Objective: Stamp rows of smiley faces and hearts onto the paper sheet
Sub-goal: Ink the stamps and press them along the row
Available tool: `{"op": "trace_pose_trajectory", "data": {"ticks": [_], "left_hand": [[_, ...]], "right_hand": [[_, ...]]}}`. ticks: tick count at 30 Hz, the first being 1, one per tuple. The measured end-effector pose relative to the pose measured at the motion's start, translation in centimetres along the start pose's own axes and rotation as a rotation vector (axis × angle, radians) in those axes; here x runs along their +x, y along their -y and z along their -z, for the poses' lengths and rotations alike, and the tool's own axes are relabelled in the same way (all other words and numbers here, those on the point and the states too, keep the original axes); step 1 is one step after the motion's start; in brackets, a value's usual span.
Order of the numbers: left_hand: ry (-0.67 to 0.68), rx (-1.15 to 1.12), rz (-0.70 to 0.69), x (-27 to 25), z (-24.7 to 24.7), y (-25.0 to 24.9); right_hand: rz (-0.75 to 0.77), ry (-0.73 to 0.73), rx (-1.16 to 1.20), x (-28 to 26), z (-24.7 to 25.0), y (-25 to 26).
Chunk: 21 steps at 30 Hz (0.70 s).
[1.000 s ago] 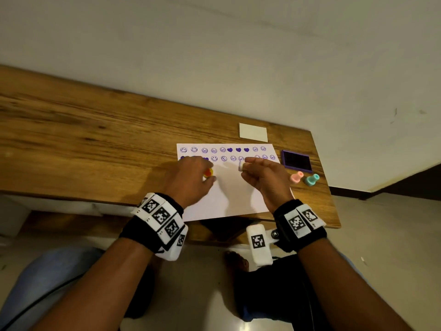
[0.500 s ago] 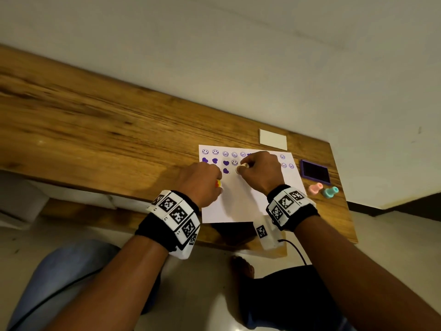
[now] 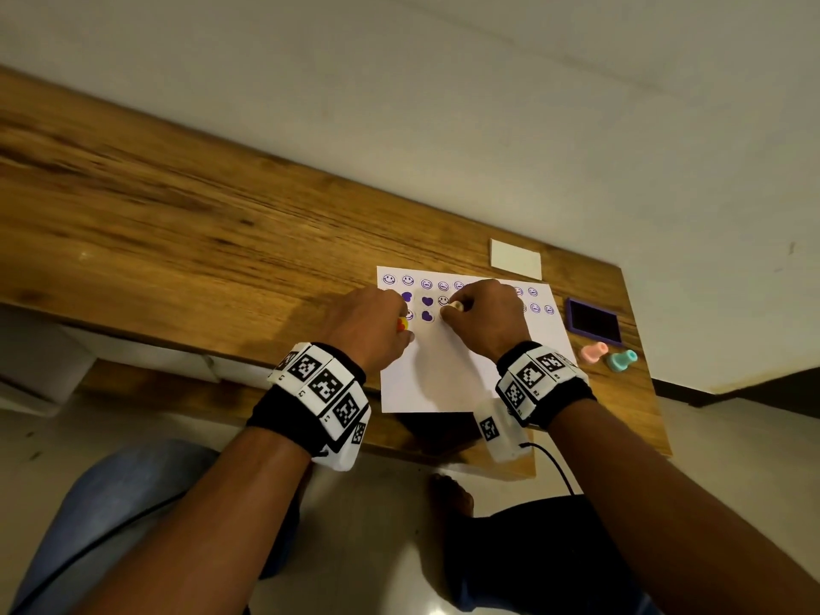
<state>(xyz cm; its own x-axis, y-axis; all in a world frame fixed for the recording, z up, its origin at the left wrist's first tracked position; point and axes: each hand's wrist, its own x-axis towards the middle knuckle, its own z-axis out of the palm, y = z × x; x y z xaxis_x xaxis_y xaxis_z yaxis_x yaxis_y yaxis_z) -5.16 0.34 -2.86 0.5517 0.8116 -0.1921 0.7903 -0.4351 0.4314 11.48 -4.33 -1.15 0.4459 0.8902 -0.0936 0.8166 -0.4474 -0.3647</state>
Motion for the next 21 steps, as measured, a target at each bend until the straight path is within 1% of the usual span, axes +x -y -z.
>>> {"op": "trace_pose_trajectory", "data": {"ticks": [12,21], "left_hand": [[-0.006,0.002,-0.01,-0.1,-0.4,-0.4],[0.005,0.06,-0.039,-0.8,-0.9,-0.6]], "right_hand": [[0.038,0.034,-0.156,0.8,-2.0,-0.4],[0.049,0.054,-0.157,1.3,-2.0,-0.6]]}}
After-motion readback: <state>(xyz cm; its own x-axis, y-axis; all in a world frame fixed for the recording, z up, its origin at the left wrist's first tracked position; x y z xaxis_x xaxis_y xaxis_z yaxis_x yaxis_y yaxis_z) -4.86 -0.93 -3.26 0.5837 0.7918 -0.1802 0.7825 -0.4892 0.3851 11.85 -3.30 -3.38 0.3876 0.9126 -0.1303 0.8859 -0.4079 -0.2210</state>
